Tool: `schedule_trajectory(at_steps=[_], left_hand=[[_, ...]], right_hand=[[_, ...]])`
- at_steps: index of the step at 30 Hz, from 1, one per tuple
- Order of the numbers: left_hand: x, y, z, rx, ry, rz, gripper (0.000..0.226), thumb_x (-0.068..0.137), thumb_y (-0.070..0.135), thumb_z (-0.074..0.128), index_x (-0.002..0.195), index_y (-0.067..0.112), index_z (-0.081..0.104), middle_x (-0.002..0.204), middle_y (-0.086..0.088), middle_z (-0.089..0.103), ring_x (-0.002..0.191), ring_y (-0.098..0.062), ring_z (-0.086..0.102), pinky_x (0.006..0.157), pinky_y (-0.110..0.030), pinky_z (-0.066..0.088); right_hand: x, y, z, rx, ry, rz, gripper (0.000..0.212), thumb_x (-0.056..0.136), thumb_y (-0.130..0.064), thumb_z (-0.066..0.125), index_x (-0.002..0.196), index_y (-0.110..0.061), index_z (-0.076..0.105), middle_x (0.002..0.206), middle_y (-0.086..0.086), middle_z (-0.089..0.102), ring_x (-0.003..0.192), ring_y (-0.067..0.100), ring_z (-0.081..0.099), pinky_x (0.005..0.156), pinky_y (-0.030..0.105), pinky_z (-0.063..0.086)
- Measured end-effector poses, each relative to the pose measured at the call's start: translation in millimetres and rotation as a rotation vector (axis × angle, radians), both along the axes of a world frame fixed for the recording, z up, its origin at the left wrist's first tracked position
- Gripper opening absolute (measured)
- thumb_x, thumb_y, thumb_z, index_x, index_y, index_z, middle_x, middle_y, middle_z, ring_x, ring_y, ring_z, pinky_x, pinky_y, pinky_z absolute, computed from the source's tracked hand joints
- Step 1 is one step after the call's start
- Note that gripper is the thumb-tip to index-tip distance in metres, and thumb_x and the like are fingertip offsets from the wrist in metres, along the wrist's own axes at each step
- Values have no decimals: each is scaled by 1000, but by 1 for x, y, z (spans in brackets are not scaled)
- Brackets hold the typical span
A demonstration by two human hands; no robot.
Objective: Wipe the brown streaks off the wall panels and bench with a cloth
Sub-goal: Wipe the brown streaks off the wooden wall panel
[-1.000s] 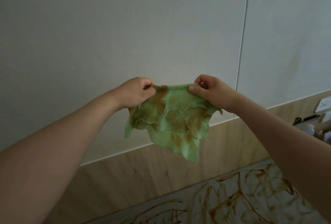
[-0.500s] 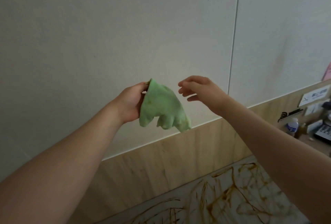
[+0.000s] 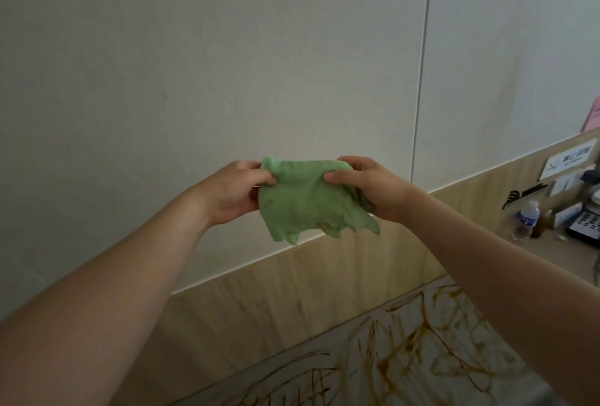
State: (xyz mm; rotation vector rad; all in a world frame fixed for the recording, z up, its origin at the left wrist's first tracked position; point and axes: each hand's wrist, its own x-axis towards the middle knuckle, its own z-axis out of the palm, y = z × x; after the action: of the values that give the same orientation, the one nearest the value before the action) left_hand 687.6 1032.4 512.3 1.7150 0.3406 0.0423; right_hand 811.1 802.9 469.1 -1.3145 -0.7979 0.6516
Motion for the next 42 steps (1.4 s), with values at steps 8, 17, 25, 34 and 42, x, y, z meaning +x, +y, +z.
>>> schedule_trajectory(at_steps=[8, 17, 25, 34, 42], left_hand=[[39, -21, 17, 193, -141, 7, 22, 103, 22, 57, 113, 13, 75, 108, -8, 77, 102, -25, 74, 85, -42, 62], [138, -35, -82, 885, -14, -187, 24, 97, 35, 67, 94, 13, 78, 90, 0, 75, 91, -23, 70, 78, -34, 52], [254, -110, -174, 1525, -14, -411, 25, 93, 33, 52, 100, 18, 71, 102, -6, 71, 109, -32, 59, 90, -40, 51], [422, -185, -237, 2141, -347, -846, 20, 83, 18, 65, 97, 7, 74, 112, -19, 65, 124, -38, 52, 121, -53, 19], [525, -209, -289, 2593, -406, -918, 60, 106, 33, 3, 164, 25, 15, 173, -3, 7, 159, -34, -5, 119, -63, -17]], right_hand=[[1, 8, 5, 278, 254, 65, 50, 99, -40, 53, 101, 6, 74, 91, 18, 69, 79, 29, 70, 68, 33, 57], [16, -9, -120, 196, 770, -225, 43, 95, -18, 37, 123, -6, 68, 110, 20, 72, 90, 34, 72, 84, 43, 58], [88, -111, -235, 240, 1126, -601, 43, 96, -25, 43, 121, -1, 69, 111, 22, 73, 100, 39, 69, 95, 48, 51], [188, -179, -356, 568, 1356, -870, 41, 77, -31, 51, 94, -10, 81, 100, 15, 70, 94, 35, 67, 100, 48, 48], [259, -161, -414, 739, 1470, -898, 55, 100, -55, 36, 125, -20, 71, 137, 16, 65, 135, 37, 56, 116, 51, 39]])
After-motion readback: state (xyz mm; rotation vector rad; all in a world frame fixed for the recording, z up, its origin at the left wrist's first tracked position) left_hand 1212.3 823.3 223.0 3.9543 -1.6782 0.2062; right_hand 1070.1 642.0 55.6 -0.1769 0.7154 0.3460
